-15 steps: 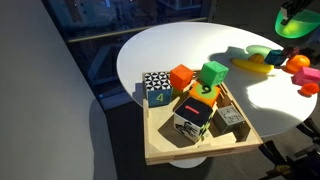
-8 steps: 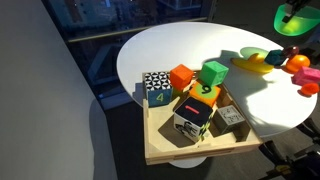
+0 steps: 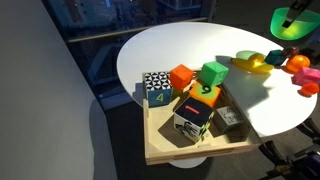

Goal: Pick up the yellow round fruit on the table and put it in the green bowl and then pick up the green bowl and move it to the left between the fruits and the wooden tray

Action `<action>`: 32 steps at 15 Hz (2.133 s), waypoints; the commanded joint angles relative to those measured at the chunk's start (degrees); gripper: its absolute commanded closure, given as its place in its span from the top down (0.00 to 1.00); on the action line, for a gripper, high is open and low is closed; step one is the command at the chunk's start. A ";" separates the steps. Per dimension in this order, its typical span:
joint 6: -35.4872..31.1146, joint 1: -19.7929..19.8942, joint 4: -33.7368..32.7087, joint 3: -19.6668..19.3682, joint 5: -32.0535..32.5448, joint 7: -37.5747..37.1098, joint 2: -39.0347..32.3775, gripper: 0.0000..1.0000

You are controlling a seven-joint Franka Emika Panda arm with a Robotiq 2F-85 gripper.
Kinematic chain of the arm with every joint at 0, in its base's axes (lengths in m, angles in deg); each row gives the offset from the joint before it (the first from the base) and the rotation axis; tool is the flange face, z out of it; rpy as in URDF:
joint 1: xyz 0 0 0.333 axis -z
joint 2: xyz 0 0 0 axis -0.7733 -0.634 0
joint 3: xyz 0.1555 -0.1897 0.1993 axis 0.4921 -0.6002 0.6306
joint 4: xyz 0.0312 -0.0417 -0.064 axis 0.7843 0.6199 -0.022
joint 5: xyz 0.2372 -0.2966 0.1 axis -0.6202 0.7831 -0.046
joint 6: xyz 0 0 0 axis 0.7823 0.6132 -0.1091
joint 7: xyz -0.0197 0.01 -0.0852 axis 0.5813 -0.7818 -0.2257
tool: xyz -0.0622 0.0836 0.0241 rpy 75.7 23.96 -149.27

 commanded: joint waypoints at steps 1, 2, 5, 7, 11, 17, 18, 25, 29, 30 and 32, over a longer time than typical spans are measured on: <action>0.73 -0.75 3.59 0.74 -2.10 4.67 4.02 0.02; 0.72 -1.08 4.40 0.94 -2.45 5.50 4.59 0.02; 0.27 -2.08 6.87 1.37 -3.38 7.73 5.97 0.02; 0.18 -2.75 8.23 1.69 -4.29 8.87 6.54 0.02; 0.26 -4.12 10.56 2.42 -5.86 9.72 7.32 0.02; -0.02 -5.75 12.94 3.78 -5.97 9.00 7.89 0.02; -0.20 -6.00 13.24 3.98 -5.90 8.82 7.87 0.02; -3.31 -6.98 15.21 5.54 -5.69 6.33 6.55 0.02; -5.88 -7.54 16.69 5.85 -7.67 5.16 5.63 0.02; -6.25 -7.63 16.90 5.93 -8.46 4.85 5.35 0.02; -7.26 -7.72 17.36 6.09 -9.86 4.39 4.87 0.02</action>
